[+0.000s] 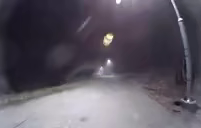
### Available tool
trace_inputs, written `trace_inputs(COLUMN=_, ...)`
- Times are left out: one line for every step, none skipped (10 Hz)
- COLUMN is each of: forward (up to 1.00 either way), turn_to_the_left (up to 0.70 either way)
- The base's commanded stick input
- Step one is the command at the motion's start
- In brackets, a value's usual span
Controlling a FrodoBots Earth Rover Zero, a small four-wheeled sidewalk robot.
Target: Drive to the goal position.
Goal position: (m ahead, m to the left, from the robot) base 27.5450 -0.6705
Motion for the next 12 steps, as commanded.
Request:
trace_inputs(forward=0.7, turn_to_the_left=0.0)
trace_inputs(forward=0.7, turn_to_the_left=0.0)
trace_inputs(forward=0.7, turn_to_the_left=0.0)
trace_inputs(forward=0.7, turn_to_the_left=0.0)
trace_inputs(forward=0.7, turn_to_the_left=-0.01)
trace_inputs(forward=0.7, turn_to_the_left=-0.01)
trace_inputs(forward=0.7, turn_to_the_left=0.0)
trace_inputs(forward=0.7, turn_to_the_left=0.0)
trace_inputs(forward=0.7, turn_to_the_left=0.02)
trace_inputs(forward=0.7, turn_to_the_left=0.02)
trace_inputs(forward=0.7, turn_to_the_left=0.0)
trace_inputs(forward=0.7, turn_to_the_left=0.0)
